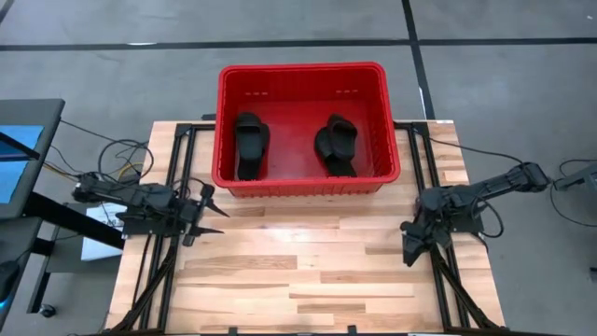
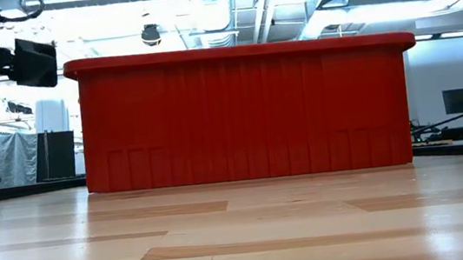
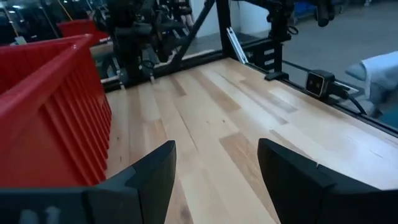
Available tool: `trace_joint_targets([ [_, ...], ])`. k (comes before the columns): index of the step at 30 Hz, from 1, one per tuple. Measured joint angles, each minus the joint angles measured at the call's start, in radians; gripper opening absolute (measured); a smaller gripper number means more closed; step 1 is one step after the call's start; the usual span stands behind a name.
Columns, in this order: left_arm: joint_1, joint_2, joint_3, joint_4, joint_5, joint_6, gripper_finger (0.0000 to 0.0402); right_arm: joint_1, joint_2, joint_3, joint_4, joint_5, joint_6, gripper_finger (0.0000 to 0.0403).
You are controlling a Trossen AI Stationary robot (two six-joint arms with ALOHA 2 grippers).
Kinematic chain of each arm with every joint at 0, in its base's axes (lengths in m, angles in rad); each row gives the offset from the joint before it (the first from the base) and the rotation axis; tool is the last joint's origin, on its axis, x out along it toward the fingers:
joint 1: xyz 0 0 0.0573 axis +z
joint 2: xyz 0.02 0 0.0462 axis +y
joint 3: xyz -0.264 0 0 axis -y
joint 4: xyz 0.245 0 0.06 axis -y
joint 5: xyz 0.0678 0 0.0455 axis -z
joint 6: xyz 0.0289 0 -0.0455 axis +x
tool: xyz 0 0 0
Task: Pick and place slides into bin
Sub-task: Return to Home Position
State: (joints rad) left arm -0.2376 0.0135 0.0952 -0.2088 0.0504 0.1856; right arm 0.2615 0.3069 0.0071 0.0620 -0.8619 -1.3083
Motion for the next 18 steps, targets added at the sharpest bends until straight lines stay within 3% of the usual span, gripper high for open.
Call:
trace_joint_targets([
  [10,0.004,-0.012,-0.085,0.249,-0.021,-0.003,0.0219,0.000,-0.005,0.000,-0.001,0.000,0.000,0.0224],
  [18,0.005,-0.007,-0.084,0.246,-0.039,-0.004,0.0219,0.000,-0.005,0.000,-0.002,0.000,0.000,0.0224],
])
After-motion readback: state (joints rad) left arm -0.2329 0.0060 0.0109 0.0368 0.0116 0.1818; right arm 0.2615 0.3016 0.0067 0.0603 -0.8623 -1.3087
